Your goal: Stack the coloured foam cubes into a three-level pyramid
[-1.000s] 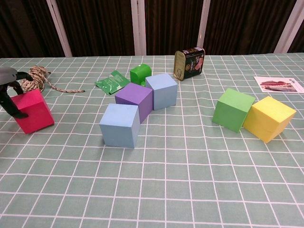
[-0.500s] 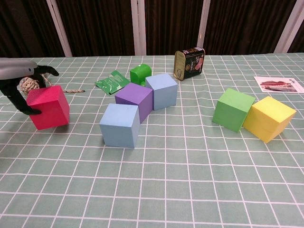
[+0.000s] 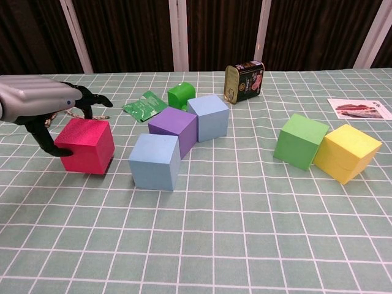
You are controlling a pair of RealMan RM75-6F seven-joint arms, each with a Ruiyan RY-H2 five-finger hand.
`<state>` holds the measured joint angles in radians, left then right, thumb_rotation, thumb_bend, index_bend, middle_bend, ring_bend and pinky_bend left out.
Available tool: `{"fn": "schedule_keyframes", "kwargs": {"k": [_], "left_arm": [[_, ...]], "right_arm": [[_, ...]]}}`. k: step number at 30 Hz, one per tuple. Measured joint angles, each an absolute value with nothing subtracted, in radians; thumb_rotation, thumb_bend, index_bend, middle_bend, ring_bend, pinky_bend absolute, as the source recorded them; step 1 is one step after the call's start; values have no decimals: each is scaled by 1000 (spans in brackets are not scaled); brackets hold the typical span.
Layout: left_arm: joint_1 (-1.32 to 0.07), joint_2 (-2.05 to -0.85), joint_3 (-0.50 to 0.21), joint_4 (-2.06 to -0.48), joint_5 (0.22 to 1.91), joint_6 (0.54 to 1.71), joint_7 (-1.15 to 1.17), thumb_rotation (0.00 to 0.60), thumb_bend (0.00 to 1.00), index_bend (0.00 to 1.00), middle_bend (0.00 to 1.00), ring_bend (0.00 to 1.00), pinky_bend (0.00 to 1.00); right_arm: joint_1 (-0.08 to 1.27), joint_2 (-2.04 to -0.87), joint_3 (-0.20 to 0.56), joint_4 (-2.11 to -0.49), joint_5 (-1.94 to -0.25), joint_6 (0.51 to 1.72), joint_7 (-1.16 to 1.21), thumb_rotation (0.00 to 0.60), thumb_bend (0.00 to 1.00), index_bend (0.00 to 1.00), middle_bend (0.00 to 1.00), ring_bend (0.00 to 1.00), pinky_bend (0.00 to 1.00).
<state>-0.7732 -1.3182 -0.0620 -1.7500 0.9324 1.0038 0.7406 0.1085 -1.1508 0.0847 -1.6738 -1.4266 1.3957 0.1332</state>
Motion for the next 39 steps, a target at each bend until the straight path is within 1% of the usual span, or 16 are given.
{"fn": "schedule_keyframes", "kwargs": {"k": [8, 19, 39], "left_arm": [[-786, -1339, -48, -1685, 977, 945, 666, 600, 425, 0, 366, 0, 0], [-779, -1401, -63, -1677, 964, 981, 632, 600, 425, 0, 368, 0, 0], [-803, -1422, -66, -1694, 945, 971, 644, 600, 425, 0, 368, 0, 0]], "right_arm": [[110, -1153, 86, -1672, -1425, 1395, 130, 600, 312, 0, 0, 0, 0], [109, -1152, 87, -1673, -1425, 1397, 132, 600, 312, 0, 0, 0, 0], [109, -1155, 87, -1674, -1426, 1399, 127, 600, 311, 0, 0, 0, 0]]}}
